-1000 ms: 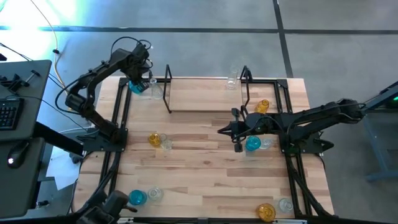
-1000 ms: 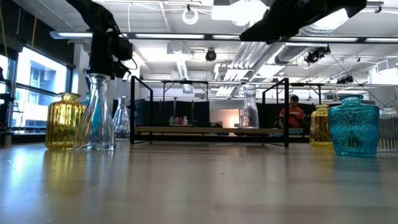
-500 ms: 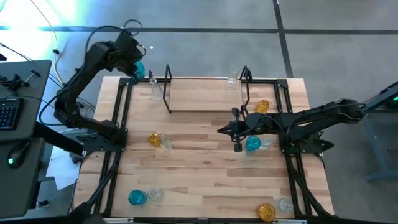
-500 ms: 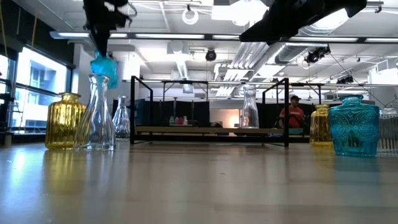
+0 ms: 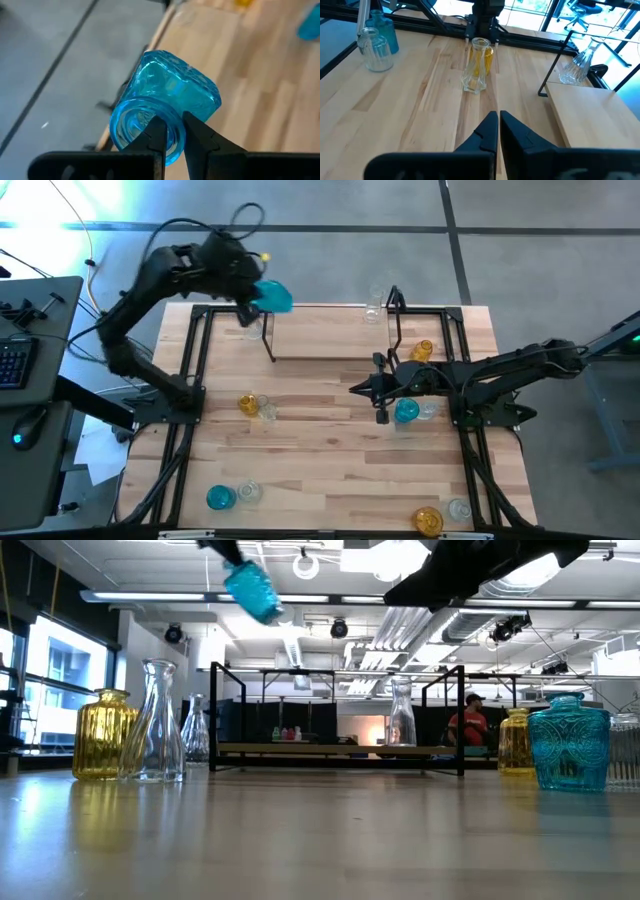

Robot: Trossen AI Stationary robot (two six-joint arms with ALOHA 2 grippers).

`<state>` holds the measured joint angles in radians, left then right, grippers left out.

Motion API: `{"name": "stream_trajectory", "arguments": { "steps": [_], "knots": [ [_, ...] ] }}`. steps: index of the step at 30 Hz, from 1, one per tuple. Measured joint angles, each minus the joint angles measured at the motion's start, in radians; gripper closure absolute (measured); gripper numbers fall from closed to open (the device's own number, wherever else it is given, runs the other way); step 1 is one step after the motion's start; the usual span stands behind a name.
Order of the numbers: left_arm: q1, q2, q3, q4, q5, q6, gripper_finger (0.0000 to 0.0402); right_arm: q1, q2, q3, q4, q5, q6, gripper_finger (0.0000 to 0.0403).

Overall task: Sort vases onto shelf
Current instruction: Put the blue vase on the shelf

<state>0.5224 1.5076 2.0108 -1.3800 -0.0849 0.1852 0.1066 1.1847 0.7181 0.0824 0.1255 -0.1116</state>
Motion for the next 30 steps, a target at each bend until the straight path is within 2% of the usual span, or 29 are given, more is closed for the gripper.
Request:
{"name": "stream_trajectory", "arguments": {
  "steps": [7,16,21,26,30],
  "knots": [
    [-0.104,0.272,0.152,-0.039,0.058,-0.029,0.0376,0.018,0.0,0.0,-0.001,0.03,0.0,0.0403],
    [-0.098,0.569,0.181,-0.117,0.038,-0.088,0.0376,0.056,0.0,0.0,-0.002,0.067,0.0,0.0403],
    [-0.086,0.624,0.181,-0.108,0.019,-0.097,0.0376,0.08,-0.001,0.0,-0.002,0.106,0.0,0.0403],
    [-0.078,0.628,0.182,-0.071,-0.052,-0.109,0.0376,0.103,-0.001,0.0,-0.002,0.141,0.0,0.0403],
    [-0.077,0.628,0.178,-0.054,-0.056,-0.122,0.0376,0.117,-0.001,0.0,-0.002,0.168,0.002,0.0403]
  ]
}}
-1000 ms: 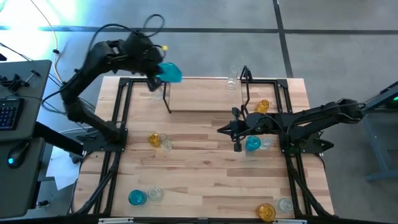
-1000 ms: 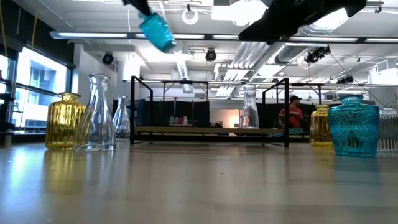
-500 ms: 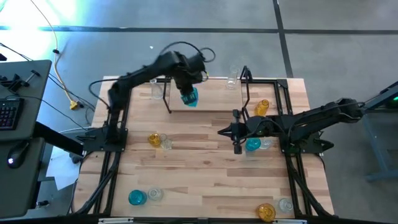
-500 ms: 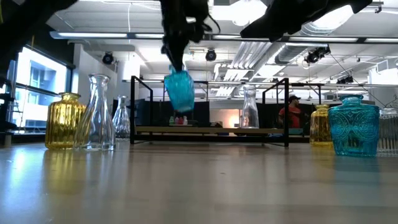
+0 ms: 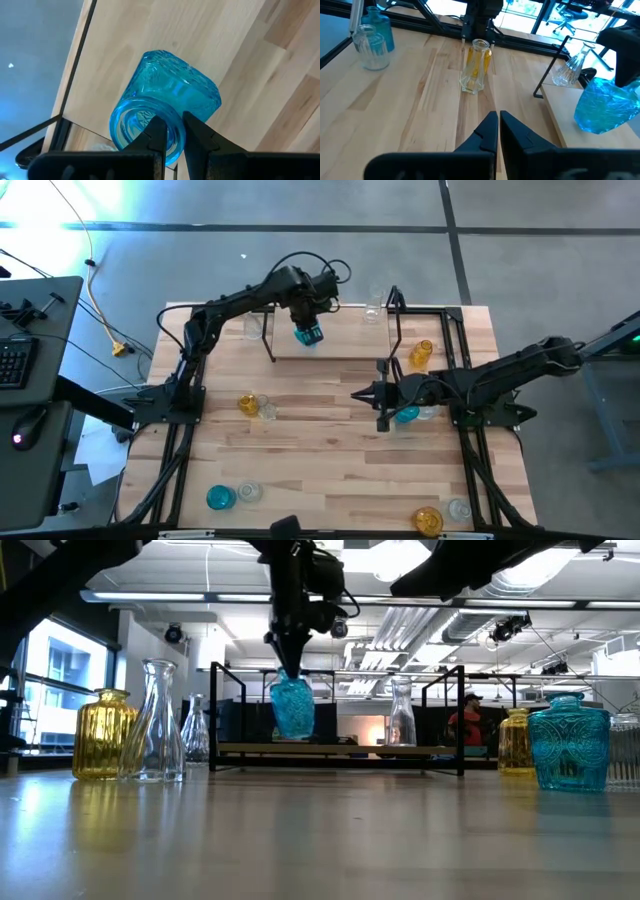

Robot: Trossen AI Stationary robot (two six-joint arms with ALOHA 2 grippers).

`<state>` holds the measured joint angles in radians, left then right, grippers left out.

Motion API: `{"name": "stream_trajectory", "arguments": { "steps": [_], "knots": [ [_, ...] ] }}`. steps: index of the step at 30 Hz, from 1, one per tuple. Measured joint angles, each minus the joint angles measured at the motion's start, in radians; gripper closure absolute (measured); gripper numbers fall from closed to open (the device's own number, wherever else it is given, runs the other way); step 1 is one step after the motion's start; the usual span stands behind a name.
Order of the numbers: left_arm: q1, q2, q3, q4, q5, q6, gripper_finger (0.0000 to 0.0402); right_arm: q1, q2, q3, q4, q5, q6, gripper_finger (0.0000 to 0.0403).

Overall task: Sort vases onto shelf
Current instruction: Put the blue vase on the shelf

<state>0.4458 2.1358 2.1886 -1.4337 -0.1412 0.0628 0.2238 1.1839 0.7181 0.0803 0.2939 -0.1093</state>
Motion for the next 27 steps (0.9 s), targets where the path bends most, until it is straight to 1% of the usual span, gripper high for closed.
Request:
{"name": "stream_trajectory", "arguments": {
  "steps": [6,12,20,23,27],
  "knots": [
    [-0.006,0.026,-0.001,0.018,-0.003,-0.007,0.0376,0.015,0.0,0.0,0.0,0.027,0.0,0.0403],
    [-0.009,0.029,0.0,0.051,-0.008,-0.008,0.0371,0.015,0.0,0.0,0.001,0.029,0.005,0.0403],
    [-0.013,0.032,0.0,0.053,-0.004,0.0,0.0286,0.015,0.0,0.0,0.0,0.03,0.005,0.0403],
    [-0.018,0.026,0.0,0.055,-0.003,0.016,0.0266,0.015,0.0,0.0,0.0,0.03,0.005,0.0403],
    [-0.024,0.011,0.0,0.066,-0.003,0.023,0.0251,0.015,0.0,0.0,0.0,0.03,0.005,0.0403]
  ]
}}
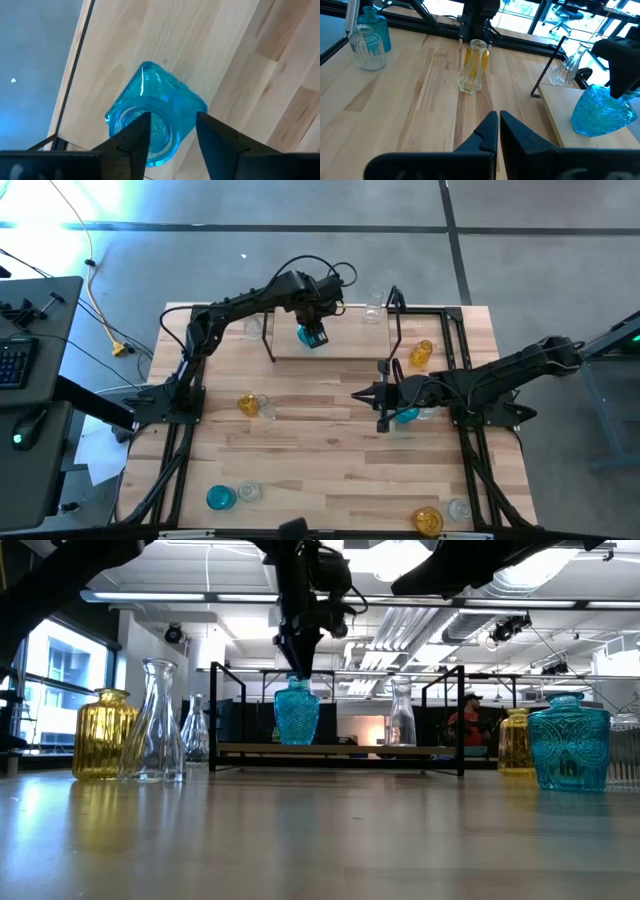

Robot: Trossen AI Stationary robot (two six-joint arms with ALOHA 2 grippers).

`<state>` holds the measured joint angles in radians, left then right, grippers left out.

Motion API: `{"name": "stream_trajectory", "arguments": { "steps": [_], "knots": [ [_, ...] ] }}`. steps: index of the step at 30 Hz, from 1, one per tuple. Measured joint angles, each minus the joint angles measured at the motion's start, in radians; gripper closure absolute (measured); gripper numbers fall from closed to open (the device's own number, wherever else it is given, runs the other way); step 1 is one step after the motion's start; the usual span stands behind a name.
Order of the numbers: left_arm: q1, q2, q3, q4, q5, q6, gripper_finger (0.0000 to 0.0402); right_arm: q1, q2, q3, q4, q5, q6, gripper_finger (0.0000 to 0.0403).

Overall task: Sort vases onto shelf
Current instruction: Put the blue vase on the shelf

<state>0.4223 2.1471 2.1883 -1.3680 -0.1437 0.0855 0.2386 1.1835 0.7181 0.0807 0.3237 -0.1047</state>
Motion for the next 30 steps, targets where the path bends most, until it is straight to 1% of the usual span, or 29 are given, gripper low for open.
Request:
{"name": "stream_trajectory", "arguments": {
  "steps": [7,15,17,21,27,30],
  "knots": [
    [-0.005,-0.052,0.0,0.035,-0.001,0.024,0.0246,0.0,0.0,0.0,0.001,0.0,0.0,0.0403],
    [-0.007,-0.153,0.0,0.038,0.0,0.062,0.025,0.0,0.0,0.0,0.0,0.0,0.001,0.0403],
    [-0.006,-0.182,0.0,0.049,0.004,0.06,0.026,0.0,0.0,0.0,-0.001,0.0,0.011,0.0403],
    [-0.005,-0.218,0.0,0.073,0.016,0.064,0.0294,0.0,0.0,0.0,-0.006,0.0,0.02,0.0403],
    [-0.013,-0.234,0.0,0.146,0.106,0.065,0.0354,0.0,0.0,0.0,-0.01,0.0,0.018,0.0403],
    [-0.025,-0.233,-0.001,0.203,0.111,0.073,0.0381,0.0,0.0,0.0,-0.01,0.0,0.019,0.0403]
  ]
}}
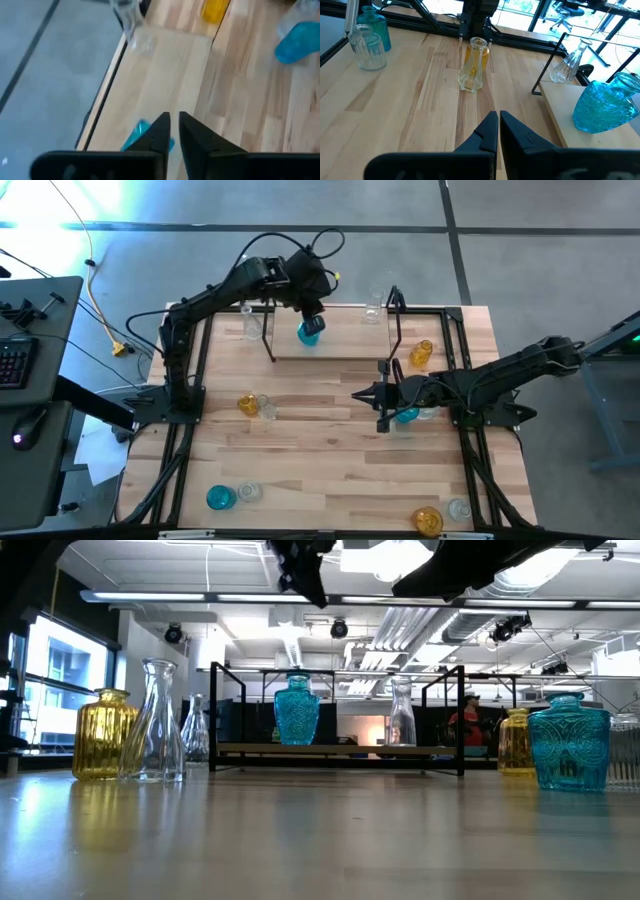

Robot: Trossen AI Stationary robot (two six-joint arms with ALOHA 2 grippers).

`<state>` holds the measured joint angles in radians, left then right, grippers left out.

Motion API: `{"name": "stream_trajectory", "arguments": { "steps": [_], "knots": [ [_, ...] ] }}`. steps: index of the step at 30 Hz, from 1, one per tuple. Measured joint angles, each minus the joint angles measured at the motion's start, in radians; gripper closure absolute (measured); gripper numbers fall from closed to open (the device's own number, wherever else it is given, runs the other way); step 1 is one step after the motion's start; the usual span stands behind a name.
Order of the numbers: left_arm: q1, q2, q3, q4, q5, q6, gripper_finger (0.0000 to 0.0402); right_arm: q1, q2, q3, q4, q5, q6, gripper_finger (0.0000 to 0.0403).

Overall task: Sort vases onto shelf
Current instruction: Put the blue vase on the shelf

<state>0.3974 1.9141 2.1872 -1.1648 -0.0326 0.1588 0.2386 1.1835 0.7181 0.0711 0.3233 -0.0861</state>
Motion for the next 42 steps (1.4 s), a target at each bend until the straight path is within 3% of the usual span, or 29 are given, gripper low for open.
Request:
{"name": "stream_trajectory", "arguments": {
  "steps": [4,10,18,29,34,42],
  "knots": [
    [-0.025,-0.015,-0.072,0.161,0.001,0.017,0.0399,0.0,0.0,0.0,0.0,0.0,0.0,0.0403],
    [-0.022,-0.129,-0.412,0.499,0.005,0.037,0.0397,0.0,0.0,0.0,0.009,0.0,0.0,0.0402],
    [-0.013,-0.424,-0.916,0.934,0.007,0.01,0.0401,-0.011,0.0,0.0,0.023,0.0,0.022,0.0402],
    [0.015,-0.819,-1.413,1.317,0.078,-0.009,0.0401,-0.14,0.04,0.078,0.091,0.0,0.061,0.0398],
    [0.045,-0.949,-1.585,1.462,0.124,-0.026,0.0401,-0.206,0.139,0.158,0.085,0.0,0.063,0.0355],
    [0.111,-1.089,-1.752,1.585,0.128,-0.028,0.0401,-0.304,0.327,0.372,-0.012,0.0,0.104,0.0221]
  ]
}}
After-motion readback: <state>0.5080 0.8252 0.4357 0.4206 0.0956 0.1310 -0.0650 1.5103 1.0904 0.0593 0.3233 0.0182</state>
